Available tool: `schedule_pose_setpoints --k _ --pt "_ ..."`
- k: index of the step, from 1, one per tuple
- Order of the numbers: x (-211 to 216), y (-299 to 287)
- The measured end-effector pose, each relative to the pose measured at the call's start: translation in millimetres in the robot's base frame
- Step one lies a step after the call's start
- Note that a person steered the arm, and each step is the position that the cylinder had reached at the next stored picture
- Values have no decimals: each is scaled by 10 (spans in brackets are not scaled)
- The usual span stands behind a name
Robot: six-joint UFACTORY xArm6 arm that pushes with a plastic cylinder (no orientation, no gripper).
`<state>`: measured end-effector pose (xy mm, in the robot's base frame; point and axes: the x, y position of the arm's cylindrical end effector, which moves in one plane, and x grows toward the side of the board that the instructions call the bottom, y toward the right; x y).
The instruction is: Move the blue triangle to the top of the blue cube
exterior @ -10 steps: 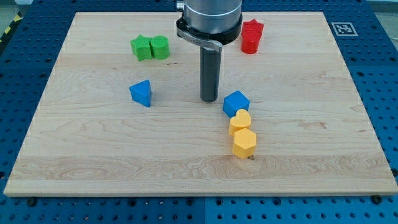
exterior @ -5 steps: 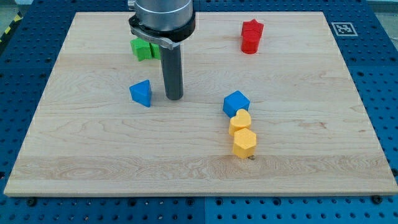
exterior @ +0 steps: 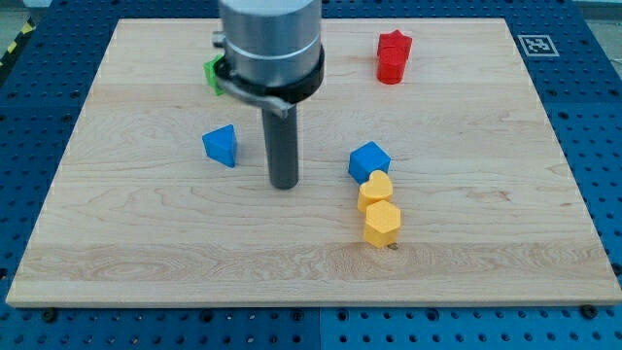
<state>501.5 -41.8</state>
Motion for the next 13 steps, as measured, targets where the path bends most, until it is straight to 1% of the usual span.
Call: schedule_pose_setpoints --k 1,2,3,4,5,6,7,8,9,10,11,12,13 --pt "103 -417" --pt "-31 -1100" --pt "-380 -1508" --pt "-387 -874" --pt "-377 -783" --pt "-377 -866" --pt "-389 -800" --pt "-527 -699" --pt "-539 -369" --pt "-539 -359" --pt "-539 -420" --pt "-538 -606" --pt "-538 -606"
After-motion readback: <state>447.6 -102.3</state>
